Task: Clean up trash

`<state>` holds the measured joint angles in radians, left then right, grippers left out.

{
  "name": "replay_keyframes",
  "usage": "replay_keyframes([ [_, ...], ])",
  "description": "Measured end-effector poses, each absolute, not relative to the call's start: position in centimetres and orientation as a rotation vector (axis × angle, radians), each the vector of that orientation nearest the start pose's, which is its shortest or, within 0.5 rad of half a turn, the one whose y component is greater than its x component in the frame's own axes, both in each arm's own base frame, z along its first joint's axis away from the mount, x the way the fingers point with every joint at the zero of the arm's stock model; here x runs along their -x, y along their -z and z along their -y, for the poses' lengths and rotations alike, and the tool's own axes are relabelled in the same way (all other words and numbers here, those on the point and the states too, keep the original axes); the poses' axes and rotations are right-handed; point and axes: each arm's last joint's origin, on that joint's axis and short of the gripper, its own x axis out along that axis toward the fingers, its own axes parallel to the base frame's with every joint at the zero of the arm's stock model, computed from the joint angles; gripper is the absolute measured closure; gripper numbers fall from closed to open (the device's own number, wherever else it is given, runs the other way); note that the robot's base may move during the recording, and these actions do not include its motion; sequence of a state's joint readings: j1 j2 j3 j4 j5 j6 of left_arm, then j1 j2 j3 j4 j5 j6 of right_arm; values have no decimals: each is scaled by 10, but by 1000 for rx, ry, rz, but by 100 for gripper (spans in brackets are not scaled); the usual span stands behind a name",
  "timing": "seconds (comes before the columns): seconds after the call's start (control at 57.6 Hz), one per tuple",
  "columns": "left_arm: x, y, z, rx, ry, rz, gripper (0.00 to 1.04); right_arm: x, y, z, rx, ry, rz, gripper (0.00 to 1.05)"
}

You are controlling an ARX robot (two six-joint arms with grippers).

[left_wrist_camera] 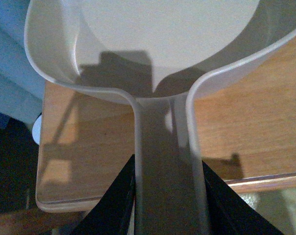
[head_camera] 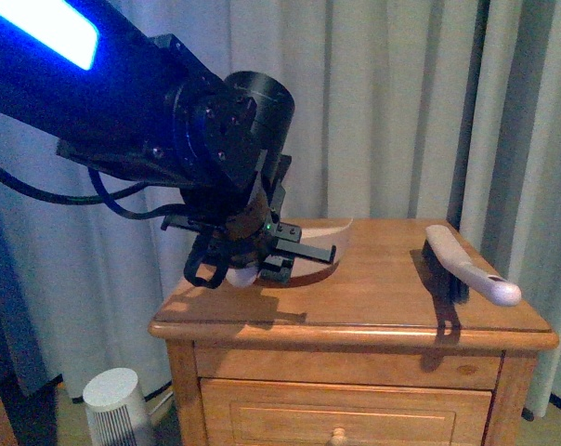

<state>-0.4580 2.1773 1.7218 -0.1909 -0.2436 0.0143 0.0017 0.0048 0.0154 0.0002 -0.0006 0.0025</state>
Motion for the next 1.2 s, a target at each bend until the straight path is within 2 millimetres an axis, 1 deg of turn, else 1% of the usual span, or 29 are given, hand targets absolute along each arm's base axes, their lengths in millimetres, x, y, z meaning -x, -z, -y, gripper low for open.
replay_keyframes([
  [0.052,-435,-223,207,-220,226,-546,76,-97,-168,0,-2,-2,11,7],
  [0.156,-420,-244,198,-185,229,-447,76,-97,-168,0,-2,-2,11,7],
  [0.191,-411,-253,192,-175,226,-400,76,-97,-168,0,-2,-2,11,7],
  [0.295,-390,-272,178,-154,222,-291,76,-97,-168,0,-2,-2,11,7],
  [0.382,-366,-284,163,-144,214,-197,76,-97,-168,0,-2,-2,11,7],
  [0.469,-336,-295,144,-137,210,-88,76,-97,-168,0,-2,-2,11,7],
  [0.521,-321,-299,135,-137,209,-42,76,-97,-168,0,-2,-2,11,7],
  [0.556,-307,-302,124,-133,203,2,76,-97,-168,0,-2,-2,11,7],
  [0.573,-304,-302,122,-131,205,11,76,-97,-168,0,-2,-2,11,7],
  [0.608,-290,-304,109,-121,197,42,76,-97,-168,0,-2,-2,11,7],
  [0.677,-270,-303,90,-112,169,71,76,-97,-168,0,-2,-2,11,7],
  [0.712,-258,-300,78,-108,146,80,76,-97,-168,0,-2,-2,11,7],
  [0.816,-230,-288,52,-107,98,95,76,-97,-168,0,-2,-2,11,7],
  [0.868,-219,-284,45,-101,99,99,76,-97,-168,0,-2,-2,11,7],
  [0.955,-196,-278,29,-83,102,141,76,-97,-168,0,-2,-2,11,7],
  [1.059,-174,-279,13,-67,62,201,76,-97,-168,0,-2,-2,11,7],
  [1.198,-155,-275,-1,-68,35,235,76,-97,-168,0,-2,-2,11,7],
])
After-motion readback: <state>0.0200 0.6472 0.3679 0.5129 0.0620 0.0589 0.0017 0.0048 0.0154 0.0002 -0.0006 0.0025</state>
